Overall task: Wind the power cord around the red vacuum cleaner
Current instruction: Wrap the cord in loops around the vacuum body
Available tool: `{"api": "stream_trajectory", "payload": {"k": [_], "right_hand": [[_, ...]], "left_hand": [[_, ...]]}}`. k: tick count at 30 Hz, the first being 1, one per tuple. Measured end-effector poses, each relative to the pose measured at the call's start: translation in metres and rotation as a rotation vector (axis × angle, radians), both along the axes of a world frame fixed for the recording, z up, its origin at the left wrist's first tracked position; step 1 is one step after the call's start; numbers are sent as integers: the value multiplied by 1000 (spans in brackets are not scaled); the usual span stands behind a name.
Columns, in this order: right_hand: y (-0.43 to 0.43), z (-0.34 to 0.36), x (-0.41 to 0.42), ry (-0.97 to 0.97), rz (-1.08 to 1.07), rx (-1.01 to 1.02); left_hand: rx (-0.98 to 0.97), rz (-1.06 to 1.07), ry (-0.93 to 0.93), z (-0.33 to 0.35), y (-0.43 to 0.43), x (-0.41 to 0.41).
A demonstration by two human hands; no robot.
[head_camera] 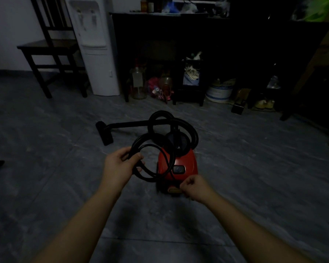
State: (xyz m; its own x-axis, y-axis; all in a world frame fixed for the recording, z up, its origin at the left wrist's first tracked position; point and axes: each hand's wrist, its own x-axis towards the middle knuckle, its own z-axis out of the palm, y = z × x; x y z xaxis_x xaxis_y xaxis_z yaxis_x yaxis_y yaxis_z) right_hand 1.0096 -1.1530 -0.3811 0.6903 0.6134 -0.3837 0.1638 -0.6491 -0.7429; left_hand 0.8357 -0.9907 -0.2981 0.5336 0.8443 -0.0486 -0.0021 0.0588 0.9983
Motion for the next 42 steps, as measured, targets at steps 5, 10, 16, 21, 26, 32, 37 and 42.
{"api": "stream_trajectory", "payload": {"k": [5, 10, 16, 21, 26, 32, 37, 42], "right_hand": [[-2, 3, -4, 81, -2, 18], [-6, 8, -4, 187, -56, 94], [-8, 17, 2, 174, -220, 201], [-8, 22, 10, 213, -286, 364], [-6, 33, 16, 212, -276, 554], [0, 43, 9, 173, -193, 671], [1, 43, 1, 204, -66, 620], [2, 34, -5, 56, 38, 576]], "left_hand": [[-37, -40, -13, 3, -4, 2], [-39, -50, -9, 5, -6, 1], [-42, -53, -7, 6, -4, -1], [-53, -67, 8, 6, -5, 0], [-50, -90, 28, 2, -7, 1], [-40, -140, 79, -4, -9, 5], [-68, -182, 83, -3, -17, 6], [-20, -222, 151, 1, -25, 7]]}}
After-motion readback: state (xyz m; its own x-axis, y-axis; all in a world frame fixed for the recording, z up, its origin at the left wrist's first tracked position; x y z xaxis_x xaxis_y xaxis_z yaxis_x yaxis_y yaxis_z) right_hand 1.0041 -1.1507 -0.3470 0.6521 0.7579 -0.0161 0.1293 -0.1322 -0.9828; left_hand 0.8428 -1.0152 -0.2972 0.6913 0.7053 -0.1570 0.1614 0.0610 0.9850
